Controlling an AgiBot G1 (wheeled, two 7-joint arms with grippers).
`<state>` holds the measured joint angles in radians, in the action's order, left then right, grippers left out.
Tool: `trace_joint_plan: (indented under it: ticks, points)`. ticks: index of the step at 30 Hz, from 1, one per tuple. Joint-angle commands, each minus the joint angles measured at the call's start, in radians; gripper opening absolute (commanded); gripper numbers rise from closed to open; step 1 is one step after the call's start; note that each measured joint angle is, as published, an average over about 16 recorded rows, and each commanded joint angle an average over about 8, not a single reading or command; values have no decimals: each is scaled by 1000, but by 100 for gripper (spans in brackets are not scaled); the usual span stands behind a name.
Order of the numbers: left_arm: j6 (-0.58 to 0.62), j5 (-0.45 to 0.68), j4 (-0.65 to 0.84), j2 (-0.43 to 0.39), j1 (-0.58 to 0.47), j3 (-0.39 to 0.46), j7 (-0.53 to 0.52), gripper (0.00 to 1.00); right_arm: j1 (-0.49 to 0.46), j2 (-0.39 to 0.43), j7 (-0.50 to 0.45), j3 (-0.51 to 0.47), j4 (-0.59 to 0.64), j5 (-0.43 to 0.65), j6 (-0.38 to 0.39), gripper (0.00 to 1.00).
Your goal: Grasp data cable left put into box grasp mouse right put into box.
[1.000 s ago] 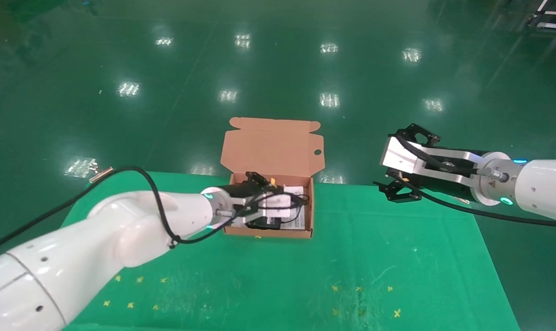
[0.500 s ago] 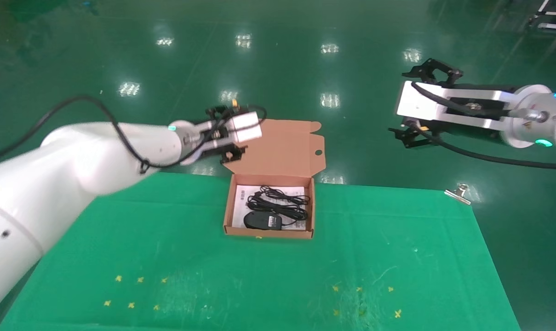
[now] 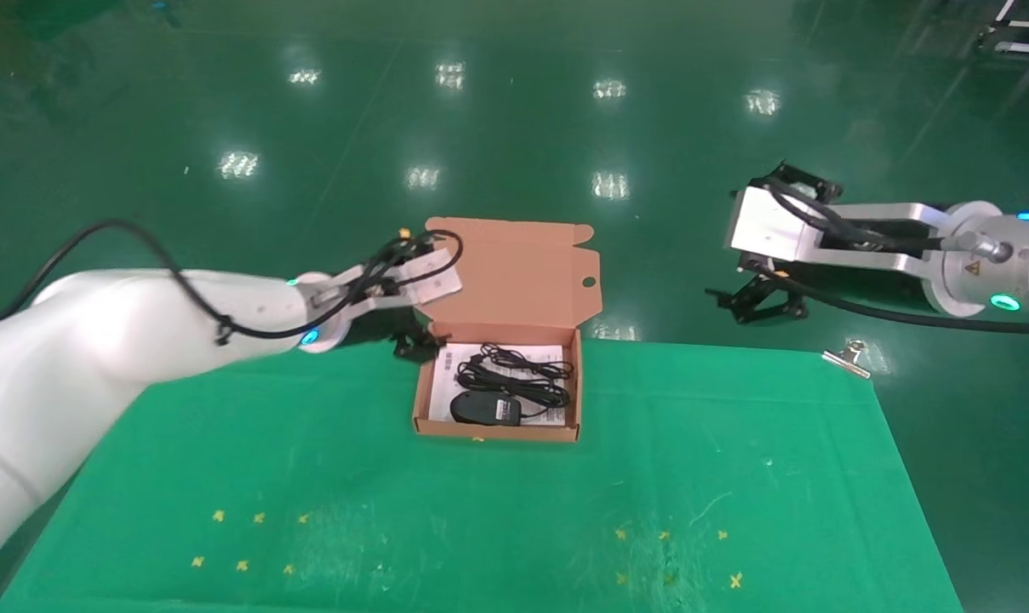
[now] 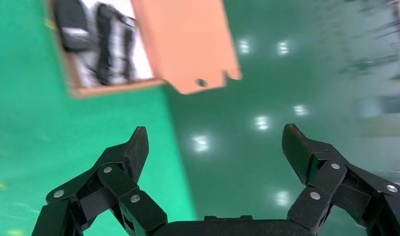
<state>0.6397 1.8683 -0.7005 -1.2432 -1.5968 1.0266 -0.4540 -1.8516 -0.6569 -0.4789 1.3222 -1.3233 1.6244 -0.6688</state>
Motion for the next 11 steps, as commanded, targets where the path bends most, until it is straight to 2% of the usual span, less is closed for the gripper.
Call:
trace_joint_plan:
  ticks: [1,8,11]
  points:
    - [31,-41,-21,23,19,-27,10,100,28,2,10,-38,1,-32,-30,100]
    - [137,-182,-93,101,84,-120,43,100,125,7,47,-168,6,-144,-133,100]
    - [160,-212,-109,118,97,-139,50,100,146,9,55,-196,7,-168,-155,100]
